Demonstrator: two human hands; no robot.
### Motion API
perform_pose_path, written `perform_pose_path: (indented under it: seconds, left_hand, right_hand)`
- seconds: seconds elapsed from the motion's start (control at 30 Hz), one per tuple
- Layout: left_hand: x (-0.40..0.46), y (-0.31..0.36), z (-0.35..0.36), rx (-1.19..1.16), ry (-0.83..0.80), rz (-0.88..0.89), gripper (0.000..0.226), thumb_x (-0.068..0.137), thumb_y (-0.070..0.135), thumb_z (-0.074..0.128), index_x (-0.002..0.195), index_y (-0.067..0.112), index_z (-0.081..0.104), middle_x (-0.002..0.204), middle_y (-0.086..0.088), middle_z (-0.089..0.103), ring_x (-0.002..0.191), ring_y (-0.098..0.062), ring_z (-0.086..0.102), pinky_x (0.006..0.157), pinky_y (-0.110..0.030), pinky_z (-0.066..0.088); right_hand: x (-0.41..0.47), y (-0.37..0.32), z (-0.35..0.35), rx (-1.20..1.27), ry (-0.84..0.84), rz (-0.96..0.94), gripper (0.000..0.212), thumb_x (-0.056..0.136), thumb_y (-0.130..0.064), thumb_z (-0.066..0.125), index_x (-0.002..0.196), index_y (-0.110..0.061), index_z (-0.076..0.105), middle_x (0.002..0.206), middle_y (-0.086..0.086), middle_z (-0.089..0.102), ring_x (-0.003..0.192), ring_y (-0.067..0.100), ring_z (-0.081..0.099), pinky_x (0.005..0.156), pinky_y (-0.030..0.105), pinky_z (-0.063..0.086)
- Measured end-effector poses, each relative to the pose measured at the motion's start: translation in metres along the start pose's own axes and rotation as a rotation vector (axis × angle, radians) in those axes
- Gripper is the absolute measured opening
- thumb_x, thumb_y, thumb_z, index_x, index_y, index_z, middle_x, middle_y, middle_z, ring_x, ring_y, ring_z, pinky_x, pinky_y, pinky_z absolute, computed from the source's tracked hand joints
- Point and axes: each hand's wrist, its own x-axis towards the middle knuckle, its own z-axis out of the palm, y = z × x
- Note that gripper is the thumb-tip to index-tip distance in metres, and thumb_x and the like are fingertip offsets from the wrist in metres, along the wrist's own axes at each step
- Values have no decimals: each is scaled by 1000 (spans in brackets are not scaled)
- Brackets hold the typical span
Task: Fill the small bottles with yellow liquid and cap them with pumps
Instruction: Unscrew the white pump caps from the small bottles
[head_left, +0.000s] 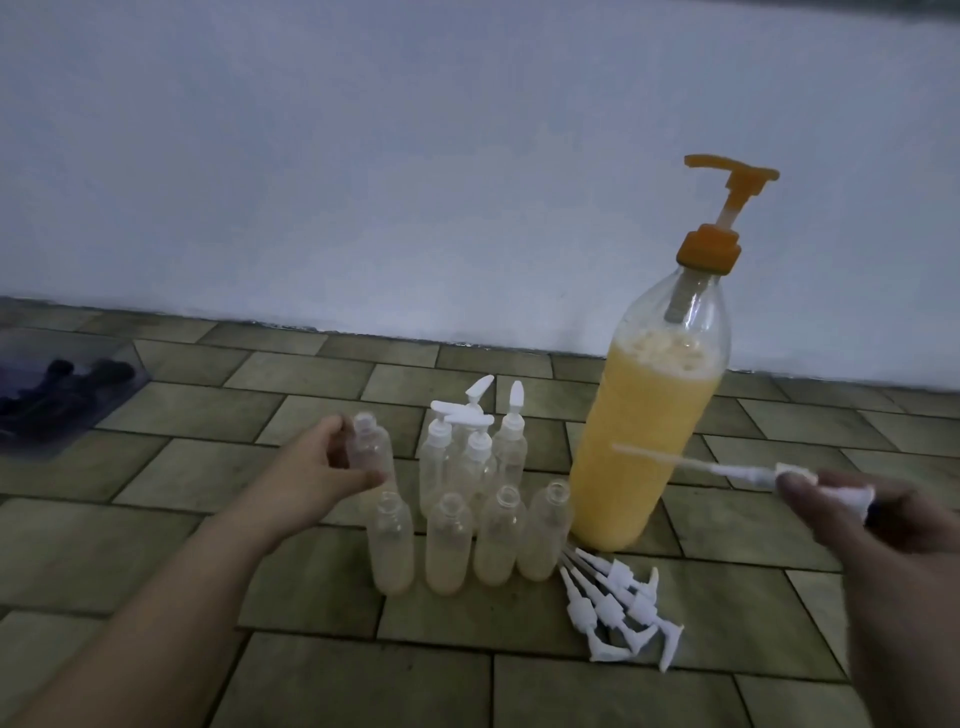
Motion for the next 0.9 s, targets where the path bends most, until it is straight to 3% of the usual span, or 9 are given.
perform_pose_path:
  seconds: [0.1,0.2,0.27,0.33,0.43,0.53,0.73,0.8,0.9]
  left_hand:
    - [4,-10,6,57,-56,-26,28,77,11,72,100,21,59,99,2,67,95,-15,63,80,-34,52]
    - [9,-15,10,65,-91,-44,29,78,12,72,100,25,57,99,3,66,95,-15,62,81,-36,53]
    - [12,-15,10,55,-127,-49,31,79,12,71,102,26,56,101,3,66,98,-15,62,82,-36,52]
    - [13,-15,8,30,-180,-40,31,81,14,70,105,27,55,105,4,66,102,-14,61,83,-32,51]
    - [11,-10,1,-23,-189,6,34,85,34,62,117,29,51,115,11,60,111,-8,55,88,-25,44]
    - [14,4,-8,-89,-99,77,64,69,66,64,122,33,48,121,16,57,115,-4,52,98,-29,41]
    - [32,48,6,563,-210,192,66,66,46,78,124,29,51,118,18,54,111,-3,48,88,-24,39]
    - [40,56,14,699,-284,159,67,64,48,79,122,27,53,118,13,58,106,-8,54,86,-28,46]
    - [45,60,24,816,-278,133,57,63,45,79,111,22,58,106,6,61,93,-14,58,80,-33,51]
  right_hand:
    - [-17,33,6,-35,31,-40,25,58,-36,81,75,-25,67,81,1,71,69,5,65,60,6,50]
    - [-30,71,8,-254,7,-213,27,59,-41,85,74,-36,63,72,-6,68,75,2,60,66,3,43]
    - [-37,85,12,-391,-44,-386,16,65,-46,71,68,-36,59,70,-7,64,78,-4,55,67,2,39]
    - [-44,96,16,-472,-147,-468,25,67,-51,61,70,-25,62,73,-6,62,78,-5,53,65,5,39]
    - [-48,109,20,-495,-236,-502,23,69,-46,59,72,-23,61,76,-9,58,81,-12,51,65,1,37]
    - [-49,116,23,-470,-301,-518,18,75,-55,57,79,-38,51,83,-18,55,82,-10,52,67,3,38]
    - [-48,111,30,-421,-222,-530,20,80,-52,53,78,-33,56,75,-15,56,76,-4,53,68,0,36]
    - [-50,105,32,-406,-215,-541,37,87,-59,45,76,-27,60,73,-11,58,80,-9,52,70,2,37]
    - [-51,97,36,-370,-201,-534,36,89,-60,43,78,-30,58,77,-12,60,82,-11,53,73,3,37]
